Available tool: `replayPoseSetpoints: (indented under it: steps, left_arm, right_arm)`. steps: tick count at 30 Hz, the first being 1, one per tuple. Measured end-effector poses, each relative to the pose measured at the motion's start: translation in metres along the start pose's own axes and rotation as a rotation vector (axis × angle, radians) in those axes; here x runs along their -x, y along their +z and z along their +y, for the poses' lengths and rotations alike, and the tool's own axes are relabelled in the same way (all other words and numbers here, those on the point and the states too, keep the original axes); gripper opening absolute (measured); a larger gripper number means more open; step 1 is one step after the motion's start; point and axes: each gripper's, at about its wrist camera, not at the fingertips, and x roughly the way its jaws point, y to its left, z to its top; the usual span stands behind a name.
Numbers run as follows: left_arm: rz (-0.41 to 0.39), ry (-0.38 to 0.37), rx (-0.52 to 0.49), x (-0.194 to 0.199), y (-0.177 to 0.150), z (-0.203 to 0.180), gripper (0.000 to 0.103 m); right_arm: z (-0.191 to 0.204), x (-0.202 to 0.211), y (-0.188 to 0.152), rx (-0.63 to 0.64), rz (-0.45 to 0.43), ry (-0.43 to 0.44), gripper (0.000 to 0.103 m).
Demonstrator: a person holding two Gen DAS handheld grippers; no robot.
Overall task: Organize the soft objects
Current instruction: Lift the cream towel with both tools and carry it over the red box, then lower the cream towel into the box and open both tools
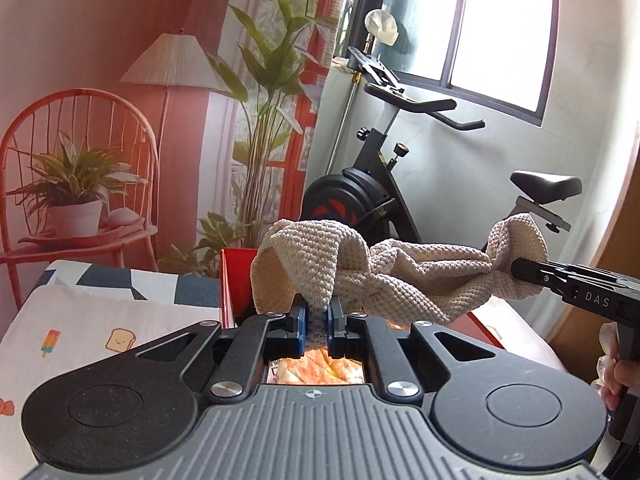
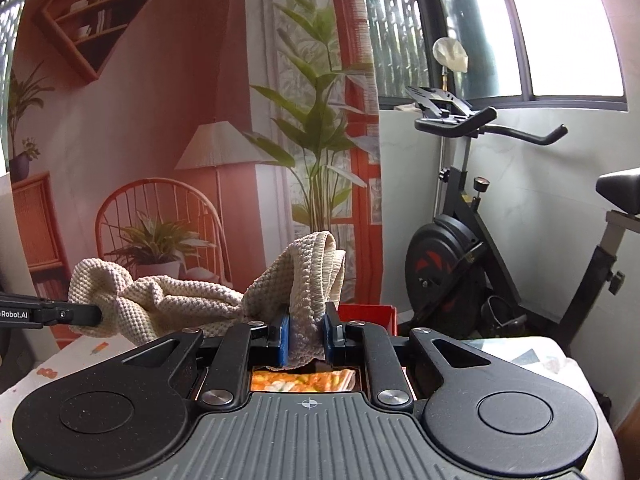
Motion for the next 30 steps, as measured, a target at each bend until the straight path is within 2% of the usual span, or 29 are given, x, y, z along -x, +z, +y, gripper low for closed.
replayPoseSetpoints:
  steps: [5, 14, 21, 25, 30]
  left_arm:
    - [0.044, 0.036, -0.009, -0.043, 0.020, 0.010, 0.011]
    - [0.152, 0.059, -0.067, -0.112, 0.031, 0.024, 0.011]
    - [0.213, 0.057, -0.087, -0.140, 0.028, 0.034, 0.011]
    - [0.240, 0.060, -0.093, -0.146, 0.025, 0.035, 0.013]
    - [0.252, 0.101, -0.121, -0.150, 0.027, 0.033, 0.020]
  right_arm:
    - [-0.009, -0.057, 0.014, 0.030, 0.070, -0.021, 0.015]
    - [-0.028, -0.145, 0.011, 0.012, 0.216, -0.040, 0.015]
    - [-0.030, -0.179, -0.002, 0.020, 0.311, -0.046, 0.015]
    - [-0.032, -0.188, -0.006, 0.009, 0.324, -0.068, 0.018]
    - [-0.033, -0.191, -0.006, 0.010, 0.317, -0.093, 0.023]
